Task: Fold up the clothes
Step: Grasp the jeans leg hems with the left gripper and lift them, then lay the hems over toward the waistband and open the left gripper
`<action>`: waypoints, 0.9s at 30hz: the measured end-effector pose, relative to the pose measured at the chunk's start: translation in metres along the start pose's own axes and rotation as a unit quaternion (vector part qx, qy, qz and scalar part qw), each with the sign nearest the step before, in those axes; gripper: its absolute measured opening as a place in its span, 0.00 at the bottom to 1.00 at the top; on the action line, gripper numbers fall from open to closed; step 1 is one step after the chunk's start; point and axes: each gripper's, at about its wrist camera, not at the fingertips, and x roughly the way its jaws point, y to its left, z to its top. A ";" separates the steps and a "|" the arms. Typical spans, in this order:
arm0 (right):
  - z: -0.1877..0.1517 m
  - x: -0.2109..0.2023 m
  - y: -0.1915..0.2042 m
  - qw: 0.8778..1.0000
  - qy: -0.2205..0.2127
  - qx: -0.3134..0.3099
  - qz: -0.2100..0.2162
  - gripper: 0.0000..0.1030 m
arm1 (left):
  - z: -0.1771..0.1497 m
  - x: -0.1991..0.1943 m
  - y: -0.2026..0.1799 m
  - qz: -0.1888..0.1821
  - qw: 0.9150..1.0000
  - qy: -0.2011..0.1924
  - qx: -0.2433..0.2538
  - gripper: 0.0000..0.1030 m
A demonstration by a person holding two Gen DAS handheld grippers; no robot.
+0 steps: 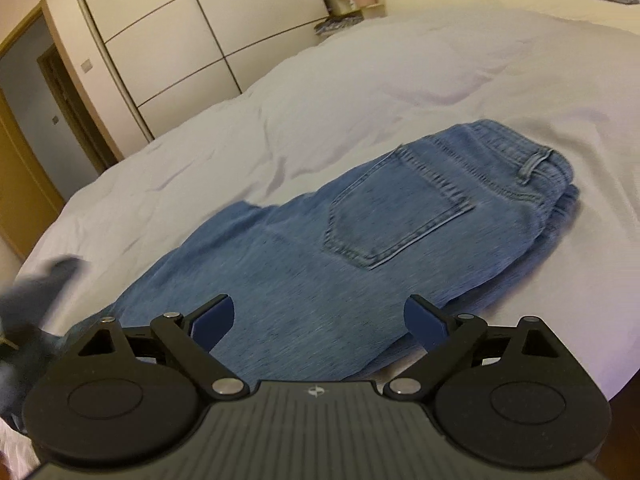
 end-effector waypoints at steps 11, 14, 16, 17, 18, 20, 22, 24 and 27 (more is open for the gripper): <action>-0.010 0.008 -0.014 0.996 0.006 0.058 0.071 0.91 | -0.006 -0.061 -0.005 -0.051 0.998 0.002 0.032 0.27; -0.019 0.026 -0.013 0.991 0.035 0.081 0.098 0.80 | -0.011 -0.065 0.017 0.001 1.000 0.023 0.020 0.18; -0.025 0.041 -0.012 0.990 0.069 0.083 0.087 0.52 | -0.012 -0.070 0.039 0.031 0.999 0.039 -0.012 0.15; -0.024 0.038 -0.010 0.991 0.064 0.079 0.087 0.50 | -0.009 -0.074 0.050 0.038 0.998 0.036 -0.024 0.15; -0.023 0.036 -0.007 0.991 0.059 0.076 0.088 0.50 | -0.007 -0.078 0.062 0.045 0.998 0.032 -0.036 0.15; -0.019 0.029 0.001 0.989 0.050 0.080 0.115 0.50 | -0.002 -0.086 0.072 0.052 0.998 0.024 -0.037 0.15; -0.016 0.025 0.012 0.980 0.048 0.098 0.169 0.59 | 0.003 -0.094 0.082 0.059 0.997 0.016 -0.037 0.16; -0.022 0.036 0.025 0.965 0.071 0.128 0.219 0.78 | 0.004 -0.093 0.091 0.054 0.997 0.024 -0.041 0.16; -0.040 0.063 0.042 0.944 0.130 0.169 0.250 0.75 | 0.011 -0.092 0.113 0.044 0.996 0.027 -0.071 0.16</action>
